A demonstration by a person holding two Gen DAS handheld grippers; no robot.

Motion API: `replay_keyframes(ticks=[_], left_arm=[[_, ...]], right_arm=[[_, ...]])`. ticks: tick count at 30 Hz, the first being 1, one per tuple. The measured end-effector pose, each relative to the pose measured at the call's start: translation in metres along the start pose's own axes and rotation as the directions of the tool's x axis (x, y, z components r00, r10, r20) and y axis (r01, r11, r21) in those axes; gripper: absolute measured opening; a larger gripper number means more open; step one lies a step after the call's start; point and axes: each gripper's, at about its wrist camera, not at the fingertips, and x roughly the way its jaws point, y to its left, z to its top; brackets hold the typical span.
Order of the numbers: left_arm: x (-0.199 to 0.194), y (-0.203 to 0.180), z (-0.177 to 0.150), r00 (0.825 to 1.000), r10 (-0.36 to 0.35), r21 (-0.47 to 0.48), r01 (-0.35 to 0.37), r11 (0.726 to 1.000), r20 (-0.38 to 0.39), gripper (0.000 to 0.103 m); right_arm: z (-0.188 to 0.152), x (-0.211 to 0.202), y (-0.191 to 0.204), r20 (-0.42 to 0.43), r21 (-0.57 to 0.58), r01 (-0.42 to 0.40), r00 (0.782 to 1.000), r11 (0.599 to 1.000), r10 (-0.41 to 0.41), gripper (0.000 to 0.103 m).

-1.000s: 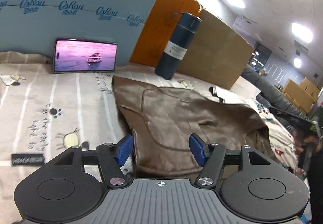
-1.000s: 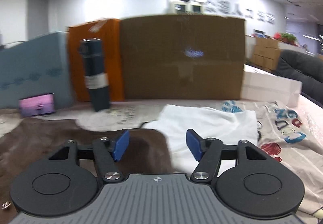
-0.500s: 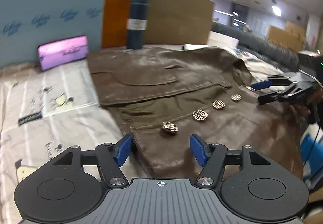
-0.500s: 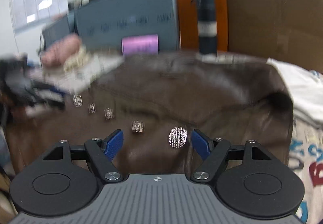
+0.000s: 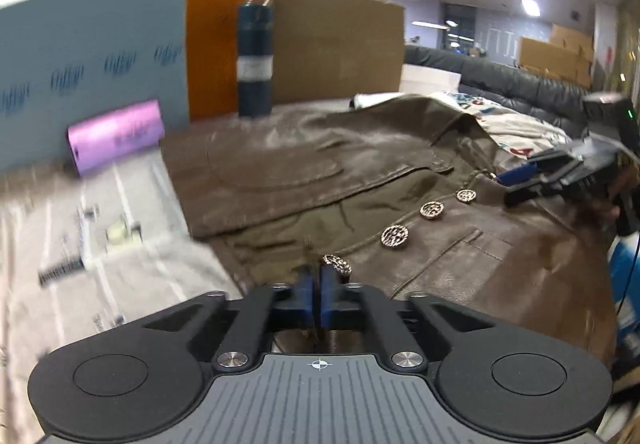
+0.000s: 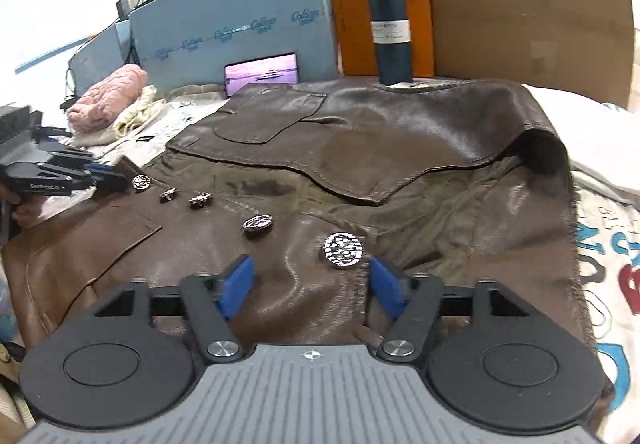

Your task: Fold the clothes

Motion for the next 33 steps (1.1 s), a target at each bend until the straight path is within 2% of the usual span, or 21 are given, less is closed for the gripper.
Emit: replay_keyframes(ticks=[4, 6, 8, 10, 11, 13, 14, 15, 16, 18, 19, 21, 22, 23, 25, 26, 29, 31, 33], left_arm=[[-0.007, -0.018, 0.003, 0.994, 0.093, 0.085, -0.098, 0.992, 0.063, 0.001], [-0.006, -0.015, 0.011, 0.989, 0.120, 0.086, -0.127, 0.988, 0.088, 0.001], [-0.002, -0.010, 0.019, 0.984, 0.145, 0.086, -0.154, 0.984, 0.102, 0.001], [0.005, -0.002, 0.024, 0.985, 0.154, 0.076, -0.160, 0.984, 0.078, 0.001], [0.011, 0.001, 0.025, 0.987, 0.150, 0.075, -0.154, 0.985, 0.055, 0.001], [0.021, 0.003, 0.022, 0.989, 0.148, 0.080, -0.147, 0.986, -0.003, 0.001], [0.025, 0.003, 0.021, 0.989, 0.147, 0.083, -0.144, 0.986, -0.032, 0.002], [0.027, 0.004, 0.019, 0.987, 0.152, 0.085, -0.148, 0.985, -0.047, 0.009], [0.029, 0.005, 0.017, 0.986, 0.158, 0.087, -0.152, 0.984, -0.061, 0.010], [0.026, 0.007, 0.016, 0.985, 0.160, 0.084, -0.155, 0.984, -0.058, 0.016], [0.023, 0.008, 0.017, 0.985, 0.168, 0.079, -0.164, 0.983, -0.049, 0.022], [0.015, 0.009, 0.018, 0.982, 0.190, 0.070, -0.189, 0.980, -0.016, 0.053], [0.007, 0.006, 0.017, 0.981, 0.194, 0.070, -0.195, 0.978, 0.020, 0.059], [-0.004, 0.002, 0.017, 0.982, 0.181, 0.077, -0.185, 0.980, 0.059, 0.067], [-0.025, -0.007, 0.017, 0.980, 0.147, 0.096, -0.161, 0.982, 0.135, 0.079], [-0.035, -0.012, 0.016, 0.979, 0.119, 0.114, -0.139, 0.984, 0.168, 0.085], [-0.063, -0.035, 0.010, 0.979, -0.011, 0.211, -0.033, 0.977, 0.206, 0.095], [-0.077, -0.052, 0.005, 0.975, -0.105, 0.288, 0.046, 0.956, 0.195, 0.096], [-0.085, -0.068, -0.002, 0.974, -0.169, 0.362, 0.103, 0.927, 0.154, 0.096]], right_arm=[[-0.001, -0.003, 0.004, 0.029, -0.054, -0.012, 0.999, 0.998, 0.014, 0.024], [0.003, -0.004, 0.008, 0.056, -0.095, -0.002, 0.998, 0.995, 0.008, 0.018], [0.013, -0.005, 0.011, 0.096, -0.116, 0.012, 0.995, 0.993, -0.001, 0.018], [0.019, 0.001, 0.009, 0.082, -0.122, 0.033, 0.996, 0.992, -0.023, 0.019], [0.022, 0.004, 0.009, 0.073, -0.124, 0.044, 0.997, 0.991, -0.035, 0.021], [0.025, 0.012, 0.008, 0.049, -0.140, 0.087, 0.995, 0.986, -0.081, 0.037], [0.024, 0.014, 0.006, 0.039, -0.142, 0.111, 0.994, 0.984, -0.107, 0.039], [0.024, 0.016, 0.003, 0.029, -0.140, 0.131, 0.991, 0.981, -0.129, 0.046], [0.023, 0.018, 0.001, 0.019, -0.139, 0.151, 0.988, 0.979, -0.150, 0.057], [0.020, 0.013, -0.004, 0.027, -0.132, 0.187, 0.982, 0.973, -0.185, 0.069], [0.019, 0.008, -0.007, 0.042, -0.122, 0.202, 0.979, 0.972, -0.199, 0.069], [0.015, -0.005, -0.011, 0.093, -0.090, 0.236, 0.969, 0.967, -0.228, 0.071], [0.012, -0.014, -0.012, 0.132, -0.068, 0.257, 0.960, 0.964, -0.247, 0.074], [0.010, -0.022, -0.012, 0.169, -0.045, 0.276, 0.949, 0.960, -0.265, 0.076], [0.000, -0.039, -0.005, 0.238, -0.049, 0.311, 0.926, 0.949, -0.292, 0.090], [-0.005, -0.048, -0.001, 0.272, -0.053, 0.329, 0.913, 0.943, -0.303, 0.092], [-0.020, -0.062, 0.012, 0.272, -0.124, 0.308, 0.925, 0.943, -0.266, 0.103], [-0.029, -0.071, 0.021, 0.264, -0.175, 0.289, 0.935, 0.941, -0.238, 0.103], [-0.039, -0.078, 0.028, 0.222, -0.210, 0.228, 0.958, 0.951, -0.180, 0.103]])
